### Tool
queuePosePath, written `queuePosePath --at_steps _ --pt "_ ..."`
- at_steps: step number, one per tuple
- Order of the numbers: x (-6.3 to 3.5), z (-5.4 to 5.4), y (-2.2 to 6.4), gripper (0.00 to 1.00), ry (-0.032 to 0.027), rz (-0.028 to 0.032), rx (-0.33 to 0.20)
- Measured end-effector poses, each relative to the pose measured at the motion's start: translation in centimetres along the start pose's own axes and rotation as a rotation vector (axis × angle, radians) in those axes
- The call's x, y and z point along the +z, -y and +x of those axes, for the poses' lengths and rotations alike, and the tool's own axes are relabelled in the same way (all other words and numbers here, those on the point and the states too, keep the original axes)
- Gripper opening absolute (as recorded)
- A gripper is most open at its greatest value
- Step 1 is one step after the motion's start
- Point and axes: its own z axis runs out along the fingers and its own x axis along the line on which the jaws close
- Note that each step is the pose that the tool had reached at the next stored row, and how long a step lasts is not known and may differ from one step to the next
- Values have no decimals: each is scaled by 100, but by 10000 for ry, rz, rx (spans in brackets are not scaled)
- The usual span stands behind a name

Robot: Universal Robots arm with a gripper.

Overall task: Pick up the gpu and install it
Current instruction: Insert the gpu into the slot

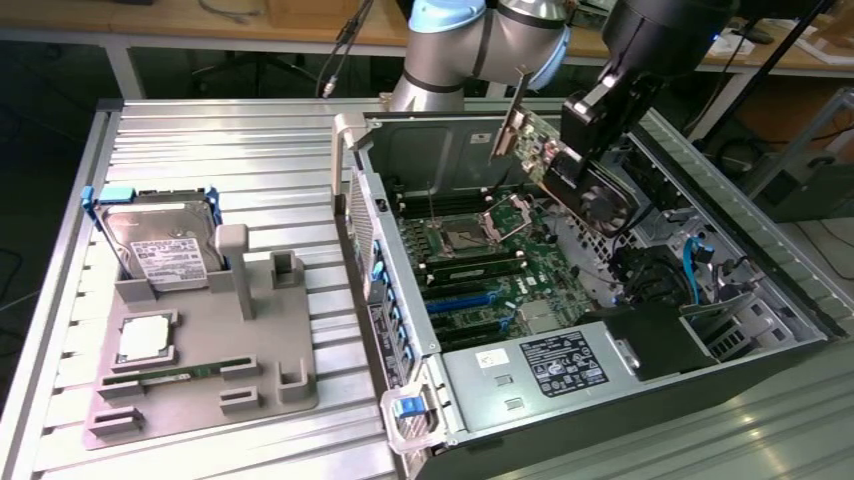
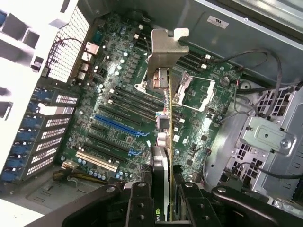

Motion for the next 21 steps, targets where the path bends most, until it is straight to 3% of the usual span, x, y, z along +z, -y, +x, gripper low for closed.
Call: queuePosePath --at_steps 3,14,21 --pt "0 0 0 27 -21 -21 -580" --pt "0 0 0 27 -26 -24 -691" --pt "0 1 0 27 -44 -42 -1187"
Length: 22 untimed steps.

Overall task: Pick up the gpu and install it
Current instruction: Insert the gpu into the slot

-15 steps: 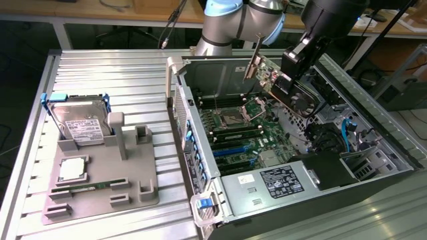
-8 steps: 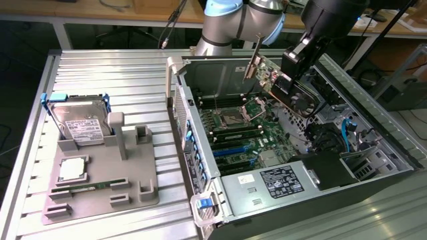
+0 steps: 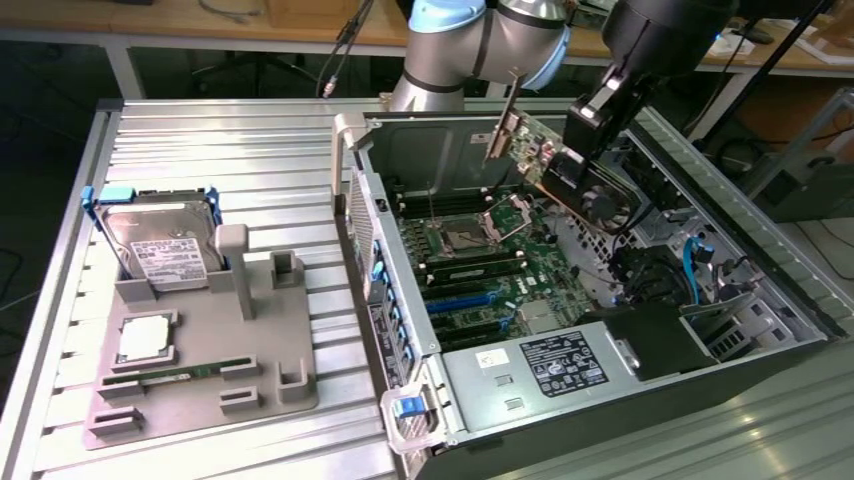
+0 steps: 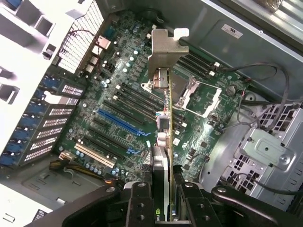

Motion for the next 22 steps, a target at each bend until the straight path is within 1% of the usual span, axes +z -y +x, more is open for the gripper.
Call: queuePosePath --at_steps 6,22 --pt "0 0 0 27 -26 -25 -703" --pt "0 0 0 27 -86 -84 -2347"
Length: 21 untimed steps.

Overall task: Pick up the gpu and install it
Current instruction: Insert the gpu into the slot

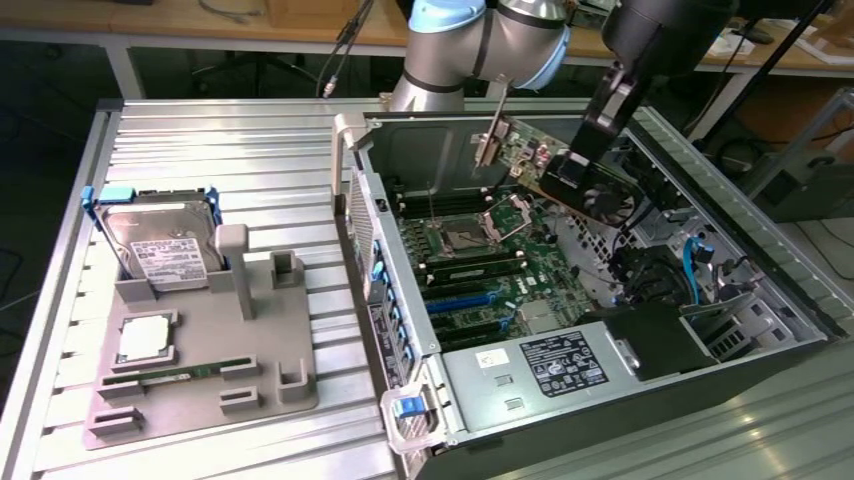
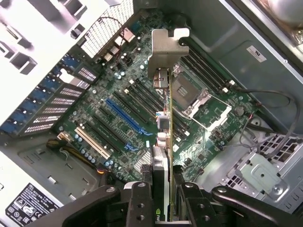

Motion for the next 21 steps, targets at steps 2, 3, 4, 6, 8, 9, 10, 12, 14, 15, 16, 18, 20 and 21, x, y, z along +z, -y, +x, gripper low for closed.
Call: queuePosePath --at_steps 2,3,4,6,8,9,10,12,14,15,16,18,20,21 --pt "0 0 0 27 -8 -7 -209" --pt "0 0 0 27 -12 -11 -317" --pt "0 0 0 27 -15 -15 -421" --pt "0 0 0 27 -23 -22 -626" --pt "0 0 0 27 -31 -30 -851" --pt "0 0 0 27 -36 -35 -982" --pt "0 1 0 27 -40 -39 -1087" --pt "0 1 0 27 -50 -49 -1375" --pt "0 1 0 27 -63 -62 -1733" --pt "0 1 0 27 -74 -71 -1998" --pt "0 0 0 27 -78 -76 -2136" --pt "0 1 0 27 -90 -88 -2455" --pt "0 0 0 27 -101 -98 -2753" --pt "0 0 0 27 -107 -104 -2915"
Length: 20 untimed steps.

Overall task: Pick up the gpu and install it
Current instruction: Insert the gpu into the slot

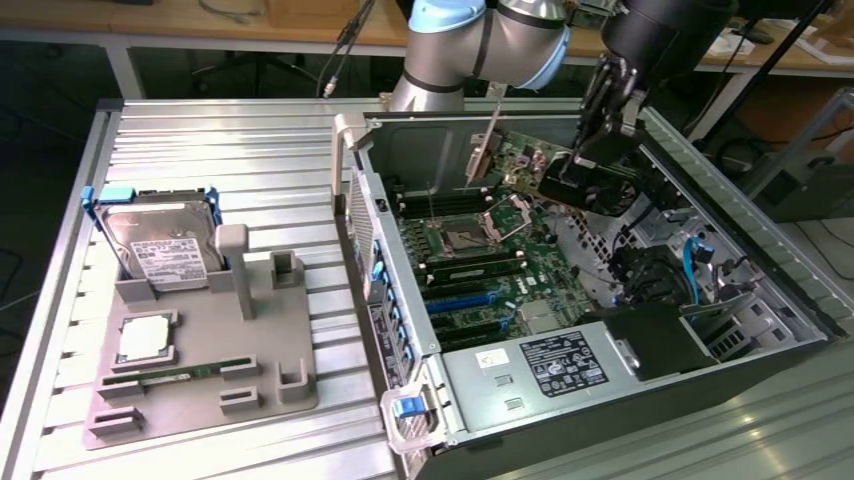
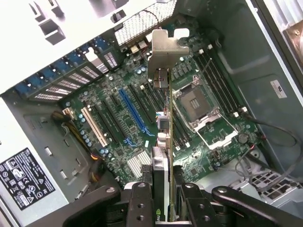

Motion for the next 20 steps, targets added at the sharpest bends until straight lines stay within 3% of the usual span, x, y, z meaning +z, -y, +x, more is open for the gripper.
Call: queuePosePath --at_steps 6,13,20 --pt "0 0 0 27 -34 -32 -916" --pt "0 0 0 27 -96 -93 -2611" --pt "0 0 0 27 -140 -136 -3819"
